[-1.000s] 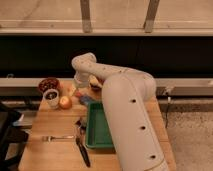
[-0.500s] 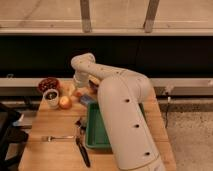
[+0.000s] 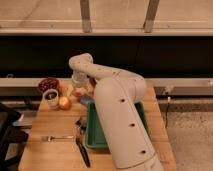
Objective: Place pepper in tray
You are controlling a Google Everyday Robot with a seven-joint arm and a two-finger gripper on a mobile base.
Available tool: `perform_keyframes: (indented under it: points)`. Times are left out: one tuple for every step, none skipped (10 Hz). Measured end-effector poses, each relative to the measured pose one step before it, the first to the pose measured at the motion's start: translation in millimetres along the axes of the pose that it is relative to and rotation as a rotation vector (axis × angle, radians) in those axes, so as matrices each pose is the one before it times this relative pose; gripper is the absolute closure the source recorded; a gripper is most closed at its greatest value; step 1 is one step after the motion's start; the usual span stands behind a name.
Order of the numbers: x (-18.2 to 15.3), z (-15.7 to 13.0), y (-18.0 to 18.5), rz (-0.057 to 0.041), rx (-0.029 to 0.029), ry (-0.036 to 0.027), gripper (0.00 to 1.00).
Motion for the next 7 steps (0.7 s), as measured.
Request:
perform_keyframes:
  points:
    - [0.44, 1.81, 0.51, -0.00104, -0.00255, 0.00467, 0.51]
    - [2.78, 3.38, 0.43, -0.00289, 0.00014, 0.0117, 0.6]
    - [-1.03, 0.8, 2.72, -0.0031, -0.00159, 0.0, 0.71]
    - [1.4, 0.62, -0.88, 0.00151, -0.00091, 0.00277, 0.82]
    - [0.74, -0.9, -1.36, 0.00209, -0.00066, -0.00037, 0.91]
    - [0.95, -0.08, -1.13, 0.00175, -0.00032, 0.00093, 0.98]
    - [0.53, -0.62, 1.26, -0.00295, 0.001, 0.00292, 1.0]
